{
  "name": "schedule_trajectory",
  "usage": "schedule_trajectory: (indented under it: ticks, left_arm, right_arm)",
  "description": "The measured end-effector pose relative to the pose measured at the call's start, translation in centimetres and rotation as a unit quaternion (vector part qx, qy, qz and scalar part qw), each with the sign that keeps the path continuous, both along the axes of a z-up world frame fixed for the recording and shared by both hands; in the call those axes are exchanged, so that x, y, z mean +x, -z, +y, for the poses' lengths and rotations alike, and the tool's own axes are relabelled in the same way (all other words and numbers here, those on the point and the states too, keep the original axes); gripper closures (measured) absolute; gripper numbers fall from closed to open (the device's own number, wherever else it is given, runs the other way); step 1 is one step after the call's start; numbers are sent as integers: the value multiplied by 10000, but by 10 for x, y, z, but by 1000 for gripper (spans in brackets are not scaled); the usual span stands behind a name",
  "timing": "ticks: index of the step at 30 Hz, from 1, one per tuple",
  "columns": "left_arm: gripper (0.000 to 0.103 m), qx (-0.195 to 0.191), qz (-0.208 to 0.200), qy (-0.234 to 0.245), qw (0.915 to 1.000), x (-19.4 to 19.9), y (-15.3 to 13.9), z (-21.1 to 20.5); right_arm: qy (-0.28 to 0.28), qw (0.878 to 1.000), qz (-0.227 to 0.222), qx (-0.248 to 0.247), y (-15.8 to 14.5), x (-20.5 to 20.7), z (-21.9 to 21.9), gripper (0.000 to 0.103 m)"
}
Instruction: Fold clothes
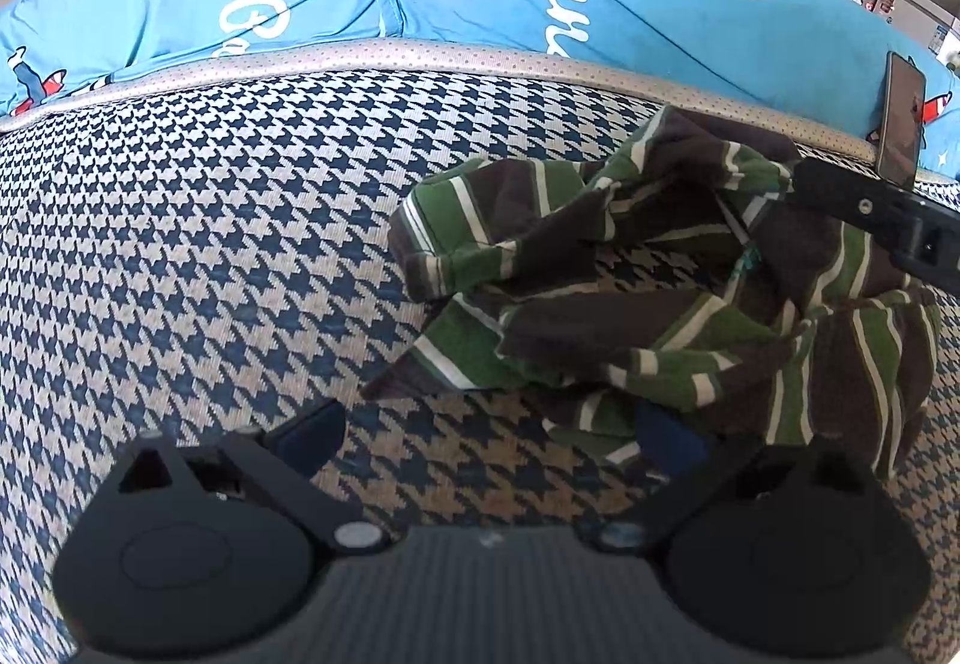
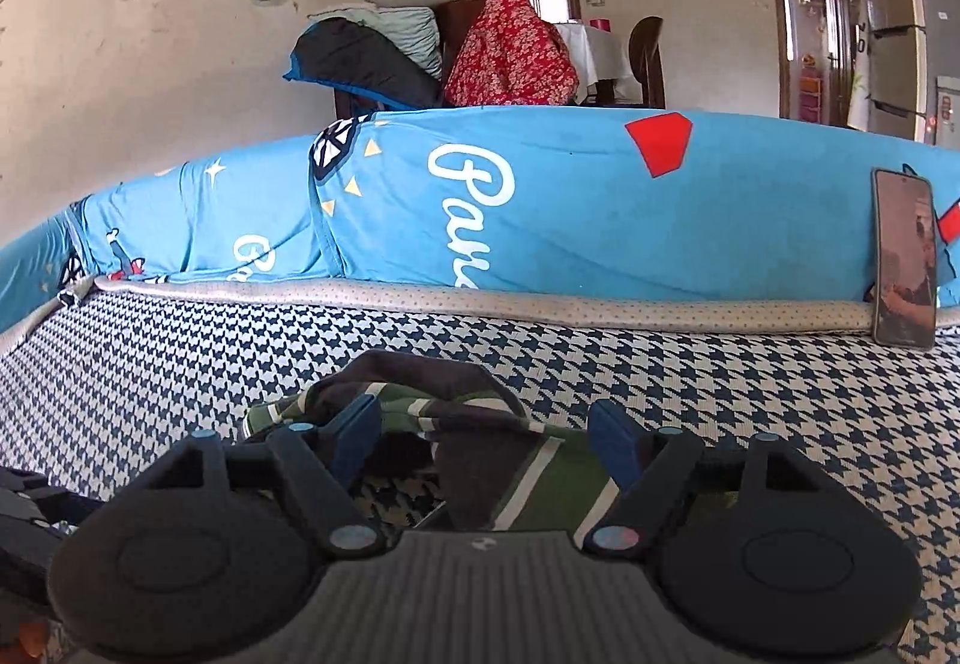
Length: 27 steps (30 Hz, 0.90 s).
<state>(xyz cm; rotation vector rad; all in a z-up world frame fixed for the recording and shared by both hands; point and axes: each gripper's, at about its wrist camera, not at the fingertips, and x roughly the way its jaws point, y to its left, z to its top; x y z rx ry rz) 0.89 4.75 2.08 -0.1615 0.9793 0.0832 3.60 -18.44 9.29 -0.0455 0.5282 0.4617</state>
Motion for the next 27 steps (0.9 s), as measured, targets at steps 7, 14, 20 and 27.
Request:
schedule_trajectory:
  ticks: [7, 14, 20, 27]
  left_arm:
    - [0, -186, 67, -106, 9997, -4, 1, 7]
    - [0, -203, 74, -127, 9997, -7, 0, 4]
    - [0, -145, 81, -165, 9997, -2, 5, 8]
    - [0, -105, 96, -149, 9998, 6, 11, 11]
  right_arm:
    - [-210, 9986, -20, -484, 19, 12, 19, 23]
    - [-150, 9955, -68, -936, 29, 11, 29, 50]
    - [284, 9977, 57, -614, 23, 15, 13, 85]
    - [891, 9960, -31, -32, 1, 13, -21, 87]
